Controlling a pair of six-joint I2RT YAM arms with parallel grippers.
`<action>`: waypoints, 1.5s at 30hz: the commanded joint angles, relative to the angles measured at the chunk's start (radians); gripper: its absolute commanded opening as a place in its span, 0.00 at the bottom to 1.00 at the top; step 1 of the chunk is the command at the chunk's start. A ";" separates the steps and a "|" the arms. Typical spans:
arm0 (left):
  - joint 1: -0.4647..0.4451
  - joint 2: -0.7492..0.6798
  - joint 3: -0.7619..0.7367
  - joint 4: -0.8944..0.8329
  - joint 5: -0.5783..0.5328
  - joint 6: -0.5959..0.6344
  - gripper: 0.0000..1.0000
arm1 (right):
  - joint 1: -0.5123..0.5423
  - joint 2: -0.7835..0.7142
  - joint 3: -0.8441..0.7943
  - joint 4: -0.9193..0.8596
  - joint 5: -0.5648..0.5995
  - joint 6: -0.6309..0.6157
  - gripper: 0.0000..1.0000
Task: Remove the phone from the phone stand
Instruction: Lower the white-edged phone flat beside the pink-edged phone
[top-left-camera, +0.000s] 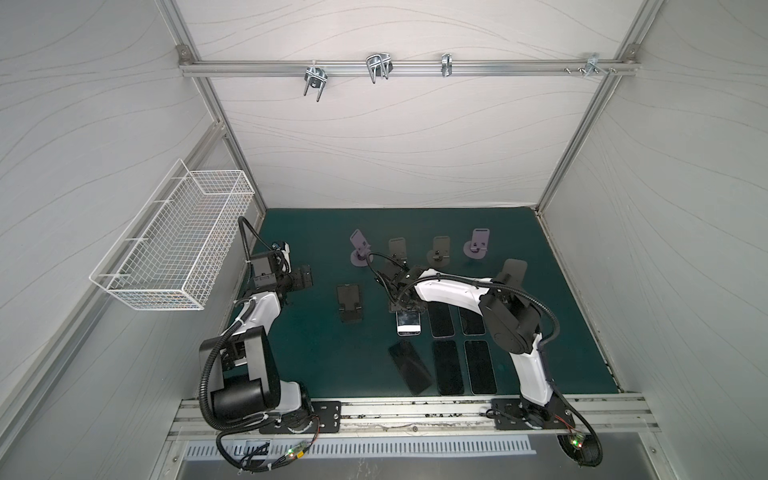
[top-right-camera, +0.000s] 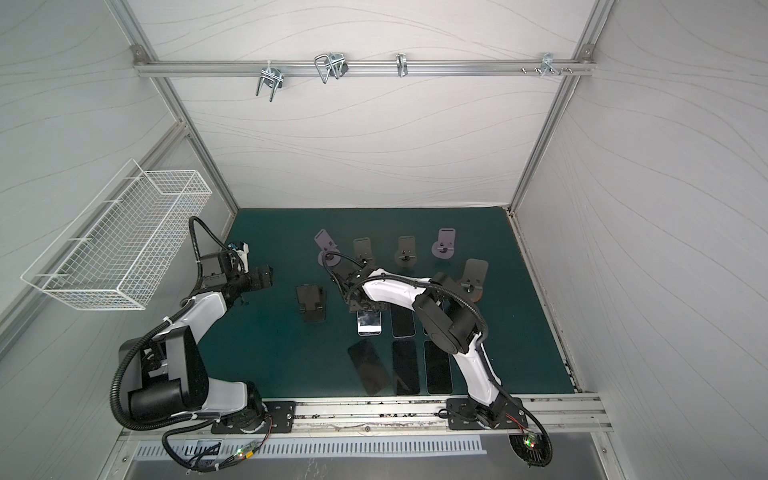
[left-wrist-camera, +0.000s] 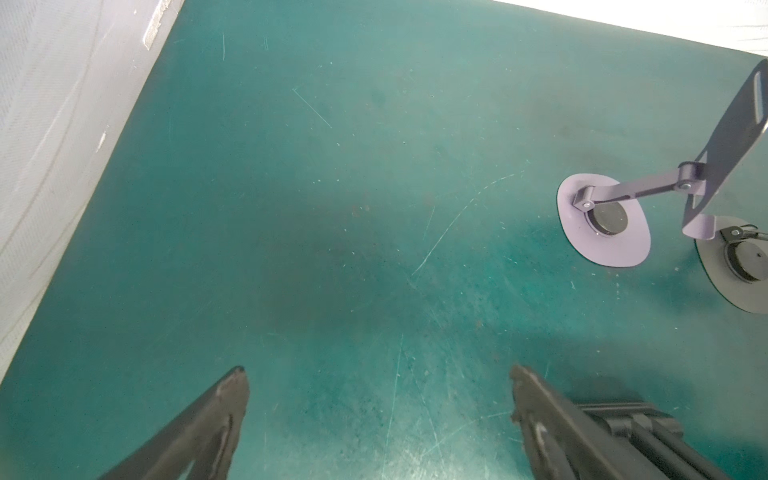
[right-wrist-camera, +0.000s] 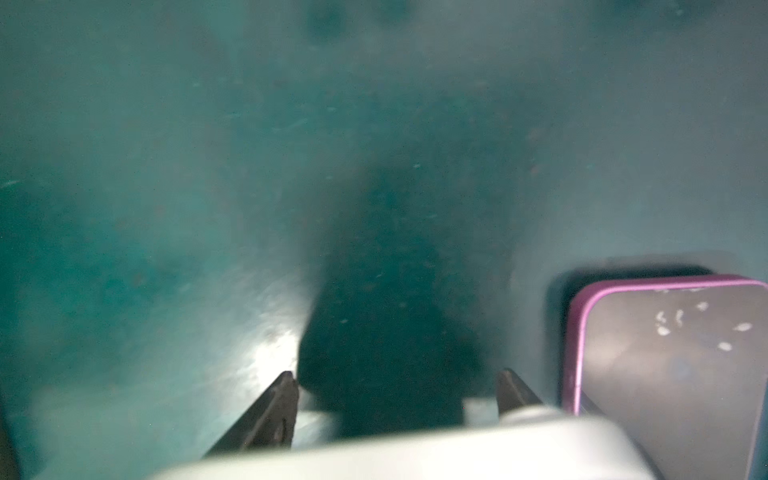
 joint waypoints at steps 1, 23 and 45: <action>0.008 0.010 0.037 0.013 -0.010 -0.002 1.00 | 0.023 0.012 0.025 -0.047 0.021 0.009 0.72; 0.009 0.021 0.049 0.002 -0.010 -0.002 1.00 | 0.005 -0.030 -0.026 -0.059 0.036 0.008 0.73; 0.008 0.029 0.056 -0.005 -0.004 -0.001 0.99 | -0.036 0.115 0.056 -0.116 -0.019 0.020 0.78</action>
